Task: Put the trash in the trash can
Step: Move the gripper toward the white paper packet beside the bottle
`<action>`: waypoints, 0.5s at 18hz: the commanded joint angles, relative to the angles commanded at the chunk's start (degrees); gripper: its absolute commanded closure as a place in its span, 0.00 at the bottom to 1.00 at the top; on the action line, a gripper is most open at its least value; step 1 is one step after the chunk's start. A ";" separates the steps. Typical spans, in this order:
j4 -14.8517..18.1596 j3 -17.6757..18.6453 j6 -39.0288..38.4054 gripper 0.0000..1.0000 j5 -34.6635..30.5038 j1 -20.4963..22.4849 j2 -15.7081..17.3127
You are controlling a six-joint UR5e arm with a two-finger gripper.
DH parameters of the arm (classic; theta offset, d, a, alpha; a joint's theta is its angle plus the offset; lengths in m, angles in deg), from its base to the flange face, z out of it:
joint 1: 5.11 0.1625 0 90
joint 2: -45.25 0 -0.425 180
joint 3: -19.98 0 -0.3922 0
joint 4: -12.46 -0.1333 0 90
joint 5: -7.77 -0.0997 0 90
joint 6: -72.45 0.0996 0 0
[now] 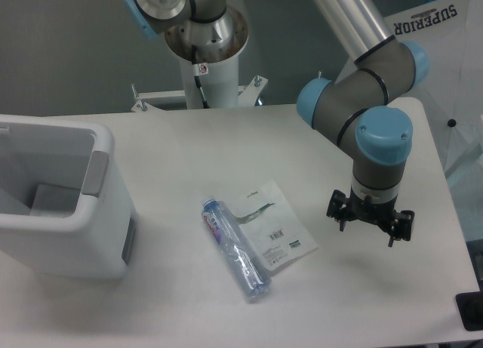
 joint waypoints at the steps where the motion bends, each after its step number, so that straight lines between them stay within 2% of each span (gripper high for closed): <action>1: 0.00 0.00 -0.09 0.00 0.00 -0.09 0.00; 9: -0.09 0.35 -0.09 0.00 0.17 -1.32 -0.87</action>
